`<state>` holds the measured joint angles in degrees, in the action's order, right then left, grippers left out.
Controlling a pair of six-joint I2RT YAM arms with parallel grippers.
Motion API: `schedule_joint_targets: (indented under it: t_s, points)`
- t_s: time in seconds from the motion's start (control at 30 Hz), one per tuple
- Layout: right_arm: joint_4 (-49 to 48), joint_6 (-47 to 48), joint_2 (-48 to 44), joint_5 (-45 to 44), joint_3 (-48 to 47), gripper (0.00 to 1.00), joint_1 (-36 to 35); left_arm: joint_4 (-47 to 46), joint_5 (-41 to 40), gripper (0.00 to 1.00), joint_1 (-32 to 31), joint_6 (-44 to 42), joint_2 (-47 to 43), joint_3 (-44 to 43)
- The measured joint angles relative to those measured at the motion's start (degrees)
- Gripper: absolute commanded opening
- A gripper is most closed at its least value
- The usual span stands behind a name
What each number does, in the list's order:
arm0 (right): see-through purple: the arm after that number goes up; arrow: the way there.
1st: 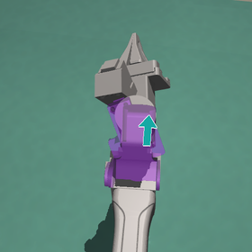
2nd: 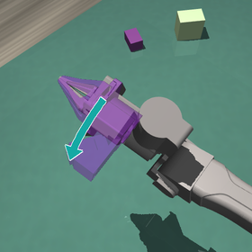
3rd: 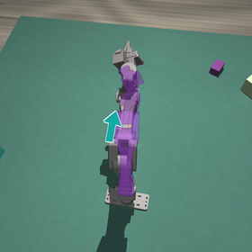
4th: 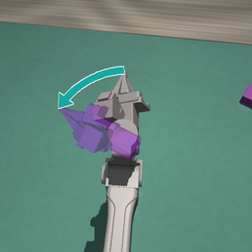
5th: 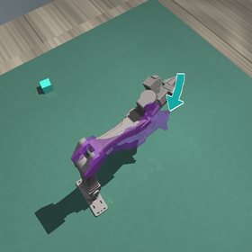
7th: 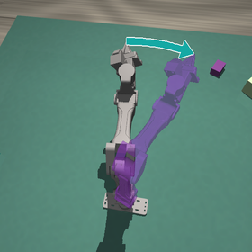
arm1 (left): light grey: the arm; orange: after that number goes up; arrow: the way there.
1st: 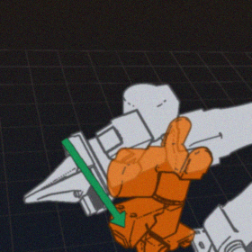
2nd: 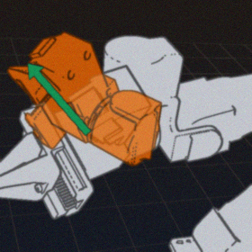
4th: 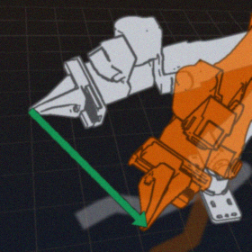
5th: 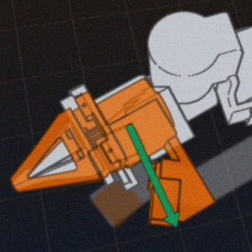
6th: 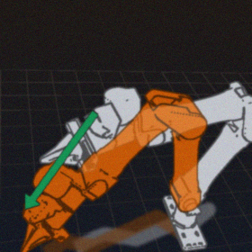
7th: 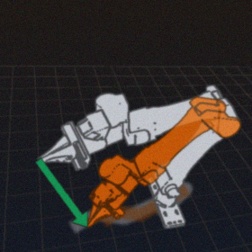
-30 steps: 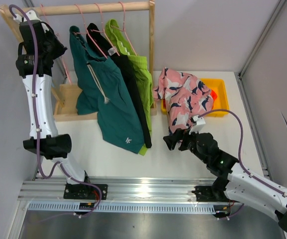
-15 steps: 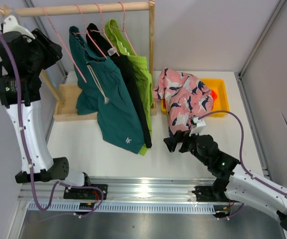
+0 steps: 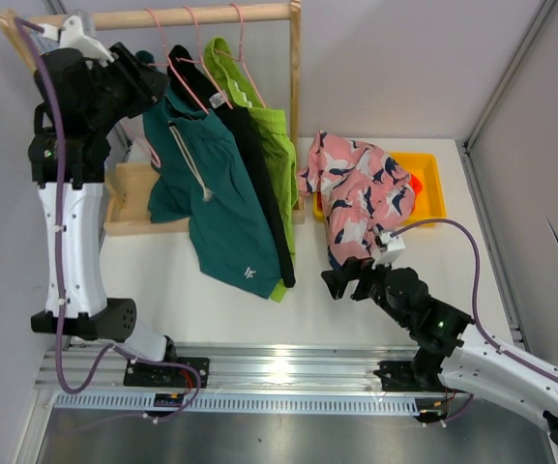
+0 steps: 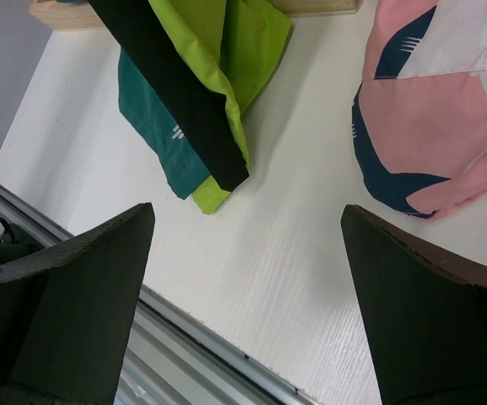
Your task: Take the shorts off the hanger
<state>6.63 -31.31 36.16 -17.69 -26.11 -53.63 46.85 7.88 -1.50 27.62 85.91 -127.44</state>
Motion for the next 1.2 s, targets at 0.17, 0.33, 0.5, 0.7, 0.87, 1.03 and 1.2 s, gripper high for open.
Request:
schedule_joint_targets:
  t_s: [0.17, 0.33, 0.5, 0.7, 0.87, 1.03, 1.2]
  points:
    - [1.6, 0.0, -1.3, -1.1, 0.0, 0.99, -0.2, -1.6, -0.8, 0.49, -2.6, 0.4, 4.6, 0.0]
    - [3.4, 0.0, -2.9, -2.1, 0.0, 0.99, -0.2, -2.4, -2.5, 0.48, -4.4, 0.8, 7.0, 0.0]
    - [5.2, 0.3, -4.0, -3.1, 0.0, 0.99, -0.2, -3.8, -4.3, 0.48, -6.4, 0.9, 8.6, 0.0]
    - [6.9, 0.9, -4.3, -4.1, 0.0, 0.99, -0.2, -3.8, -7.5, 0.48, -8.5, 0.9, 12.2, -1.7]
    - [7.9, 1.6, -4.5, -4.5, 0.0, 0.99, -0.2, -2.9, -10.9, 0.47, -9.3, 0.8, 13.9, -2.7]
    - [8.1, 1.6, -4.6, -4.6, 0.0, 0.99, -0.2, -3.0, -12.5, 0.35, -9.5, 0.9, 13.9, -2.7]
    - [8.0, 1.9, -4.6, -4.6, 0.0, 0.99, -0.2, -3.0, -13.3, 0.27, -9.6, 0.6, 14.1, -2.7]
